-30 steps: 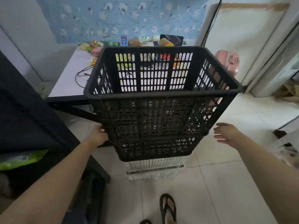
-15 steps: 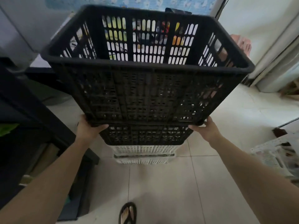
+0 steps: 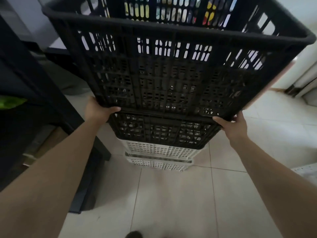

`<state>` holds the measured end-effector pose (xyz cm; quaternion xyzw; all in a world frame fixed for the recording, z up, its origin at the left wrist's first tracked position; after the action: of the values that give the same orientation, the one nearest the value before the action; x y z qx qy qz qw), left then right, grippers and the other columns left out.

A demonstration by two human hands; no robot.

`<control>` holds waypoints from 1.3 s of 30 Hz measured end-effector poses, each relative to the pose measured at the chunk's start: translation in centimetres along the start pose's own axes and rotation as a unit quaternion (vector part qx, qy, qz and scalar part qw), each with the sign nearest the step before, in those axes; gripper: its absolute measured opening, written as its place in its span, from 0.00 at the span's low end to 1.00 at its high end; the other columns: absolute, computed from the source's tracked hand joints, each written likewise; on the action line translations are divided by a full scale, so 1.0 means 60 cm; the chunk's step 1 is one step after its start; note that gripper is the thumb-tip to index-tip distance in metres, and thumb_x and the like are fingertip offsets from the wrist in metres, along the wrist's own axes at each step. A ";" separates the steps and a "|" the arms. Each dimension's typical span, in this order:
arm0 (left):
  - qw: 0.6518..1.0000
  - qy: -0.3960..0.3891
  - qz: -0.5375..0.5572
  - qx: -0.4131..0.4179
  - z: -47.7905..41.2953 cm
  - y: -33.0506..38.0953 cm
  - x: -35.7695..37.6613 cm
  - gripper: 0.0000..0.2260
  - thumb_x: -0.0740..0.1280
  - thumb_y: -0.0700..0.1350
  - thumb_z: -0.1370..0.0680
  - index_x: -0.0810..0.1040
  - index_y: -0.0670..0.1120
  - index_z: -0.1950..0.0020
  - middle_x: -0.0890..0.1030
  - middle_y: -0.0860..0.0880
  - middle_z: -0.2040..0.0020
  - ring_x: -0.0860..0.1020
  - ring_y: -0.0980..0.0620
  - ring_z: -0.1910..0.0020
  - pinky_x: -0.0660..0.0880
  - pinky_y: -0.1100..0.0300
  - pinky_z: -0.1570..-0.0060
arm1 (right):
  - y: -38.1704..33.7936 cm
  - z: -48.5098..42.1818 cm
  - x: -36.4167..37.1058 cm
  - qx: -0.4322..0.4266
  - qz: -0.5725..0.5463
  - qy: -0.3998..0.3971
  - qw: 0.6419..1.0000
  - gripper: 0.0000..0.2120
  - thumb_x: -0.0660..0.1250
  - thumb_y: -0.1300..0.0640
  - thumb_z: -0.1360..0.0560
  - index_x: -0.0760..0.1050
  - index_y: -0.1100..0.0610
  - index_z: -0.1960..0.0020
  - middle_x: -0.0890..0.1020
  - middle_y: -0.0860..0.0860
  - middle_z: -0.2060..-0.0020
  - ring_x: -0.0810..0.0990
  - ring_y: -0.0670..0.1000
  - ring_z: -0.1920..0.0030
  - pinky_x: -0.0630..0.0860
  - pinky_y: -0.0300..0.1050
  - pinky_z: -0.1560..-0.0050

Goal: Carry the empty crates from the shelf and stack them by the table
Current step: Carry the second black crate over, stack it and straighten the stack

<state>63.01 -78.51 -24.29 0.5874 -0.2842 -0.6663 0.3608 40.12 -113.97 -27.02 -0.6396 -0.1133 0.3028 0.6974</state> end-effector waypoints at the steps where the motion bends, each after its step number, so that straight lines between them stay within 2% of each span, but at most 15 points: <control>1: 1.000 0.002 0.007 0.002 0.001 -0.003 0.003 0.34 0.79 0.47 0.36 0.67 0.43 0.36 0.76 0.44 0.37 0.76 0.43 0.40 0.73 0.58 0.57 | 0.003 -0.002 -0.001 -0.004 0.002 -0.002 1.000 0.31 0.78 0.59 0.36 0.69 0.46 0.38 0.78 0.40 0.52 0.80 0.50 0.50 0.80 0.55 0.46; 4: 1.000 0.008 0.018 0.010 0.001 -0.008 0.003 0.34 0.78 0.46 0.35 0.66 0.42 0.35 0.75 0.44 0.37 0.76 0.44 0.40 0.71 0.64 0.63 | 0.010 -0.002 0.002 -0.017 -0.008 -0.006 1.000 0.31 0.77 0.58 0.34 0.68 0.46 0.35 0.78 0.44 0.47 0.79 0.53 0.44 0.78 0.57 0.43; 8: 0.999 0.010 0.017 0.034 -0.001 -0.022 0.005 0.33 0.78 0.47 0.34 0.65 0.42 0.35 0.75 0.44 0.36 0.75 0.44 0.38 0.71 0.56 0.46 | 0.016 0.007 0.005 -0.027 -0.017 -0.037 0.999 0.37 0.77 0.61 0.34 0.63 0.50 0.31 0.74 0.47 0.39 0.74 0.53 0.37 0.76 0.57 0.39; 11: 0.998 -0.003 -0.011 0.063 -0.004 -0.032 0.000 0.34 0.77 0.50 0.34 0.64 0.44 0.35 0.75 0.44 0.36 0.74 0.44 0.37 0.72 0.51 0.41 | 0.017 0.011 0.003 -0.053 0.040 -0.061 0.996 0.45 0.80 0.62 0.39 0.60 0.55 0.30 0.74 0.48 0.38 0.73 0.49 0.38 0.75 0.46 0.40; 13: 0.995 -0.027 -0.031 0.086 -0.007 -0.039 -0.003 0.37 0.79 0.51 0.36 0.63 0.46 0.35 0.74 0.45 0.35 0.74 0.45 0.37 0.72 0.52 0.42 | 0.016 0.014 0.004 -0.051 0.055 -0.039 0.996 0.45 0.80 0.61 0.39 0.60 0.55 0.29 0.75 0.42 0.43 0.73 0.47 0.41 0.73 0.32 0.49; 15: 0.993 -0.043 -0.050 0.099 -0.009 -0.042 -0.004 0.40 0.80 0.51 0.38 0.61 0.47 0.35 0.74 0.46 0.35 0.74 0.46 0.37 0.71 0.53 0.43 | 0.016 0.019 0.006 -0.048 0.044 -0.019 0.998 0.43 0.79 0.61 0.38 0.61 0.53 0.29 0.75 0.38 0.48 0.75 0.46 0.44 0.72 0.26 0.58; 20: 0.991 -0.010 -0.048 0.120 -0.021 -0.042 0.000 0.37 0.80 0.55 0.40 0.63 0.47 0.39 0.75 0.47 0.37 0.75 0.46 0.39 0.74 0.51 0.45 | 0.013 0.015 0.009 -0.025 0.018 -0.015 0.999 0.43 0.79 0.62 0.38 0.62 0.51 0.29 0.78 0.49 0.38 0.78 0.51 0.43 0.78 0.42 0.54; 23: 0.992 -0.002 -0.006 0.127 -0.021 -0.058 0.007 0.36 0.79 0.57 0.41 0.64 0.49 0.41 0.76 0.49 0.40 0.77 0.51 0.43 0.75 0.58 0.47 | 0.026 0.011 0.007 -0.023 0.004 -0.013 1.000 0.43 0.79 0.60 0.38 0.62 0.49 0.29 0.79 0.48 0.41 0.79 0.51 0.42 0.78 0.55 0.44; 26: 0.991 0.034 0.093 0.093 -0.005 -0.107 0.034 0.39 0.78 0.55 0.38 0.62 0.51 0.35 0.72 0.49 0.40 0.75 0.58 0.48 0.73 0.70 0.51 | 0.078 0.025 0.021 0.000 0.031 0.022 0.999 0.49 0.79 0.50 0.37 0.53 0.45 0.25 0.76 0.53 0.39 0.76 0.52 0.39 0.72 0.50 0.38; 28: 0.991 0.052 0.119 0.034 0.001 -0.164 0.066 0.45 0.79 0.52 0.37 0.57 0.49 0.28 0.65 0.45 0.31 0.71 0.51 0.37 0.72 0.61 0.38 | 0.140 0.038 0.033 0.060 0.047 0.045 0.996 0.56 0.78 0.48 0.36 0.41 0.45 0.23 0.67 0.59 0.30 0.69 0.55 0.32 0.66 0.49 0.36; 30: 0.997 0.000 0.068 -0.032 -0.001 -0.227 0.101 0.49 0.79 0.51 0.36 0.52 0.45 0.25 0.59 0.42 0.26 0.63 0.44 0.28 0.65 0.48 0.30 | 0.211 0.042 0.042 0.112 0.069 0.032 0.991 0.59 0.78 0.47 0.36 0.37 0.48 0.23 0.61 0.59 0.26 0.63 0.56 0.27 0.63 0.50 0.32; 32: 0.995 -0.074 0.029 -0.057 -0.017 -0.286 0.133 0.49 0.78 0.50 0.34 0.50 0.44 0.23 0.60 0.41 0.25 0.62 0.42 0.27 0.63 0.46 0.29 | 0.273 0.031 0.055 0.132 0.104 0.010 0.986 0.57 0.78 0.45 0.36 0.41 0.51 0.22 0.58 0.57 0.24 0.61 0.56 0.26 0.62 0.53 0.29; 34: 0.992 -0.117 0.038 -0.036 -0.041 -0.322 0.166 0.48 0.78 0.48 0.34 0.51 0.45 0.23 0.62 0.43 0.25 0.63 0.43 0.27 0.63 0.46 0.29 | 0.318 0.013 0.075 0.116 0.105 -0.002 0.988 0.51 0.77 0.46 0.35 0.50 0.50 0.23 0.64 0.55 0.26 0.63 0.55 0.27 0.65 0.52 0.32; 37: 0.990 -0.118 0.060 0.045 -0.070 -0.346 0.217 0.45 0.78 0.48 0.34 0.56 0.48 0.25 0.68 0.49 0.29 0.66 0.48 0.30 0.65 0.51 0.32 | 0.370 -0.022 0.103 0.041 0.038 0.004 0.998 0.29 0.76 0.48 0.33 0.67 0.45 0.36 0.76 0.47 0.41 0.72 0.53 0.35 0.70 0.48 0.40; 39: 0.988 -0.087 0.093 0.091 -0.085 -0.353 0.244 0.40 0.78 0.50 0.35 0.62 0.49 0.28 0.72 0.54 0.35 0.69 0.53 0.35 0.66 0.56 0.36 | 0.398 -0.046 0.112 -0.012 -0.025 0.021 0.999 0.25 0.75 0.51 0.32 0.70 0.46 0.38 0.79 0.45 0.43 0.75 0.51 0.37 0.71 0.50 0.37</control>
<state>64.21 -77.93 -50.50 0.5285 -0.4273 -0.6496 0.3407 40.32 -112.45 -51.93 -0.6514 -0.1183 0.2707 0.6989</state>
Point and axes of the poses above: each hand's wrist, its own z-axis away from the middle knuckle, its own x-axis out of the palm, y = z × x, the point moved 1 cm from there along -z, towards the middle knuckle
